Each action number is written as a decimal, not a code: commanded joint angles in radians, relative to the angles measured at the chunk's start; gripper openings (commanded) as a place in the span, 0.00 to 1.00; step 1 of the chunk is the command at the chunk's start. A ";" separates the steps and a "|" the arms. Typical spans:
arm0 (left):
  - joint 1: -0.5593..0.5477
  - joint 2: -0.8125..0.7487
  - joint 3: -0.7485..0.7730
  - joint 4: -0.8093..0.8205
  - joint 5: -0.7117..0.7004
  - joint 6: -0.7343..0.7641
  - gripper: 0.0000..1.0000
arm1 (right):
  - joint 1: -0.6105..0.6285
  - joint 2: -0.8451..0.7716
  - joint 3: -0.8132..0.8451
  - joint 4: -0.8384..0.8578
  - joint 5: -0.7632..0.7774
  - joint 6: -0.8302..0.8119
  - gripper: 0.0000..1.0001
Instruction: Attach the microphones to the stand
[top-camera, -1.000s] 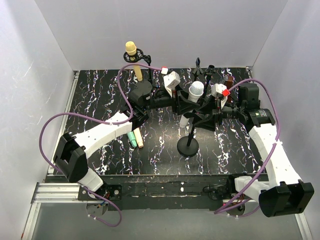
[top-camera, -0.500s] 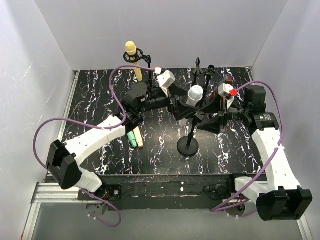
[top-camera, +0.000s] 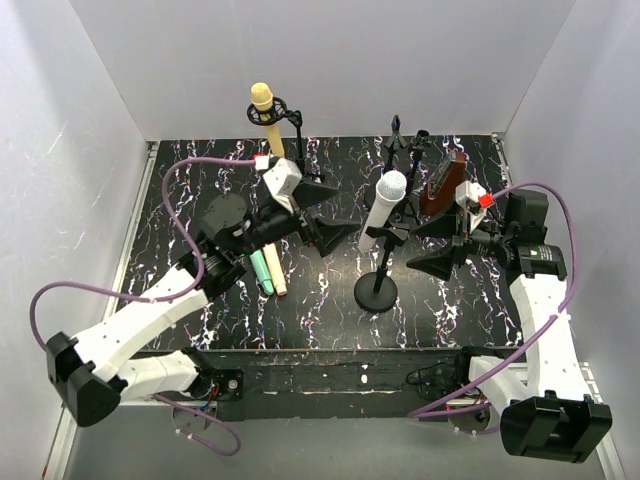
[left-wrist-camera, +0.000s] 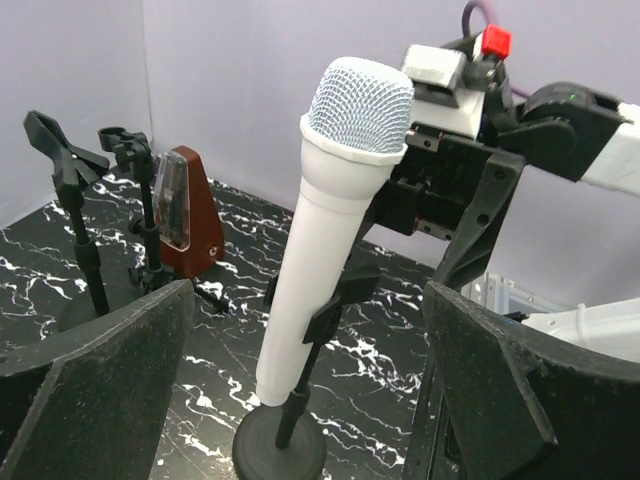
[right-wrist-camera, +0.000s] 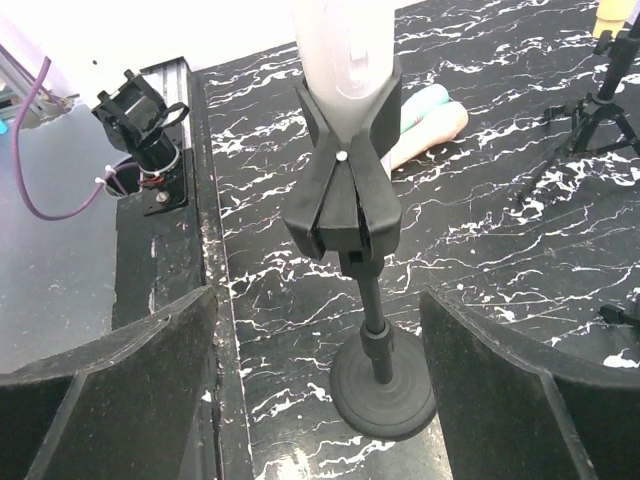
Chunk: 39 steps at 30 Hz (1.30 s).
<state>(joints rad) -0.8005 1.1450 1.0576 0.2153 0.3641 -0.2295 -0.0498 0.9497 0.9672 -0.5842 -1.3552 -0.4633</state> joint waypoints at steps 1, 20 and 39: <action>0.001 -0.120 -0.068 -0.007 -0.088 -0.042 0.98 | -0.036 -0.035 -0.031 -0.023 -0.035 -0.031 0.88; -0.031 -0.255 -0.617 0.235 -0.200 -0.108 0.98 | -0.137 -0.106 -0.355 0.178 0.174 0.066 0.92; -0.249 0.479 -0.570 1.076 -0.419 0.148 0.98 | -0.200 -0.081 -0.351 0.198 0.219 0.060 0.93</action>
<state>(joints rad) -1.0195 1.5517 0.4164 1.0904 0.0448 -0.1513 -0.2398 0.8703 0.6064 -0.4149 -1.1275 -0.4026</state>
